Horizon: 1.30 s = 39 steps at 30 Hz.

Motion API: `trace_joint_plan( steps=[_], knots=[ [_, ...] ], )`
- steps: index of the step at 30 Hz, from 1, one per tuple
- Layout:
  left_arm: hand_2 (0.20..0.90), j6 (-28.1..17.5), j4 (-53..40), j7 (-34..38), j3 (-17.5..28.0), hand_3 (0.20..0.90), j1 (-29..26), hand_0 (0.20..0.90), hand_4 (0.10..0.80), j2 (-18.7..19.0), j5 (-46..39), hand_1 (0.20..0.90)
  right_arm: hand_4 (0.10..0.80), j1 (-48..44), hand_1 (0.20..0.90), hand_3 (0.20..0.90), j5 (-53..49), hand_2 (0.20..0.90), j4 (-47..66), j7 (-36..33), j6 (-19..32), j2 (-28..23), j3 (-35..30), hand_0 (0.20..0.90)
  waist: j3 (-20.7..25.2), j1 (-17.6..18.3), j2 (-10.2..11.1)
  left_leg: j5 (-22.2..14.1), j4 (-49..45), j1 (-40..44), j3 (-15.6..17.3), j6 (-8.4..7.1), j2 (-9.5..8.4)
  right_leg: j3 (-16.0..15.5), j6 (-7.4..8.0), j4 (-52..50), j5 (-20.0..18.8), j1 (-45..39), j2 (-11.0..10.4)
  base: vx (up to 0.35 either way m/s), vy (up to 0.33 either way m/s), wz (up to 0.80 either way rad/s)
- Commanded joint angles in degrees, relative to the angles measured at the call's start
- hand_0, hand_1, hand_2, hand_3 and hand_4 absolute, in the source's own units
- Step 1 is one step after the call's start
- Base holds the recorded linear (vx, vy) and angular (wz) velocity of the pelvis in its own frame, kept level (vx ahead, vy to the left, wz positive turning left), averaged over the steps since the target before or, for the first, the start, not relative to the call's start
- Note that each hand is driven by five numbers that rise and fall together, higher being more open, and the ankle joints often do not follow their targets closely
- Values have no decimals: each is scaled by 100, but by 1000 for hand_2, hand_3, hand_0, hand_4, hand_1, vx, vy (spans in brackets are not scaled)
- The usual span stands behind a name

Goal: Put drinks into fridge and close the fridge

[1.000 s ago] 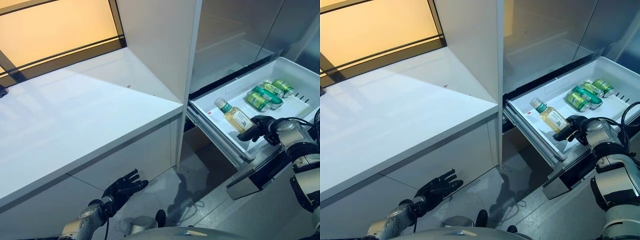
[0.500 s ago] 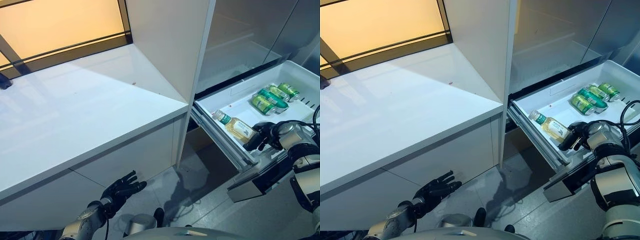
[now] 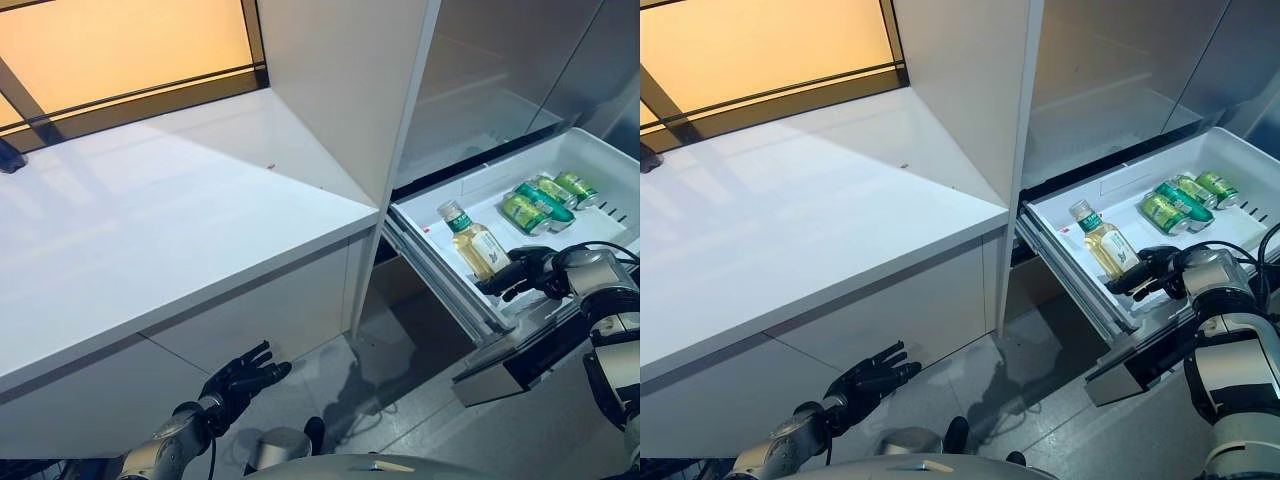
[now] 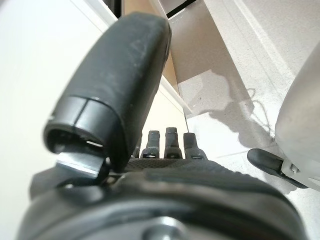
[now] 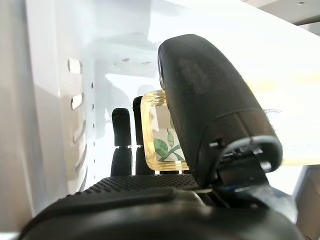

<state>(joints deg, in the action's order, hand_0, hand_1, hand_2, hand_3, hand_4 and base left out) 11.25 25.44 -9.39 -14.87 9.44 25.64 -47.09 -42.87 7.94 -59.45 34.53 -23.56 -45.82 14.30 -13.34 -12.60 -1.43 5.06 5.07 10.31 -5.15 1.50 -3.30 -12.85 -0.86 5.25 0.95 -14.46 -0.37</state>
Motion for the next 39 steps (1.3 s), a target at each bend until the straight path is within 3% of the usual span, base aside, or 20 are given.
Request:
trace_joint_plan(
  steps=[1,5,10,14,21,30,39],
  knots=[
    [900,-198,-556,-123,-10,900,100,900,800,115,-45,900,100,-109,300,200,-236,300,-231,-16,-724,-640,202,300,410,302,-22,-498,-117,19,252,-227,91,-178,451,-361,53,360,-172,39,24,4],
    [900,-212,-564,2,-41,900,85,900,800,114,-161,900,100,-259,300,200,25,300,-256,-317,-1014,-589,172,300,393,270,-33,-488,-159,-11,198,-238,86,-194,442,-393,66,366,-183,45,27,5],
    [900,-211,-759,225,-77,900,76,900,800,154,-334,900,100,-679,300,200,404,300,-133,-1160,-977,-652,378,300,251,203,-80,-456,-294,-161,115,-250,89,-202,425,-494,58,468,-219,13,37,4],
    [900,-218,-792,307,-69,900,87,900,800,154,-402,900,100,-1024,300,200,-9,300,-41,-1440,-1120,-669,479,300,205,170,-99,-435,-314,-215,50,-249,71,-197,413,-540,74,508,-224,32,53,8],
    [900,-194,-893,292,-24,900,184,900,800,223,-443,900,100,-1094,300,200,176,300,-113,-1197,-1184,-940,436,300,177,133,-68,-426,-354,-294,-17,-250,63,-211,402,-658,130,571,-240,62,33,7],
    [900,-240,-1043,297,-59,900,84,900,800,356,-560,900,100,-948,300,200,1240,300,-362,290,-1273,-1230,718,300,-47,109,-75,-410,-546,-586,-125,-217,40,-201,369,-983,226,856,-293,7,14,8],
    [900,-225,-1149,209,-28,900,-318,900,800,589,-767,900,100,-1227,300,200,960,300,-666,749,-742,-1367,1298,300,-517,-38,-158,-409,-829,-1098,-312,-177,-33,-219,299,-1243,279,1272,-370,-64,-3,10]
  ],
)
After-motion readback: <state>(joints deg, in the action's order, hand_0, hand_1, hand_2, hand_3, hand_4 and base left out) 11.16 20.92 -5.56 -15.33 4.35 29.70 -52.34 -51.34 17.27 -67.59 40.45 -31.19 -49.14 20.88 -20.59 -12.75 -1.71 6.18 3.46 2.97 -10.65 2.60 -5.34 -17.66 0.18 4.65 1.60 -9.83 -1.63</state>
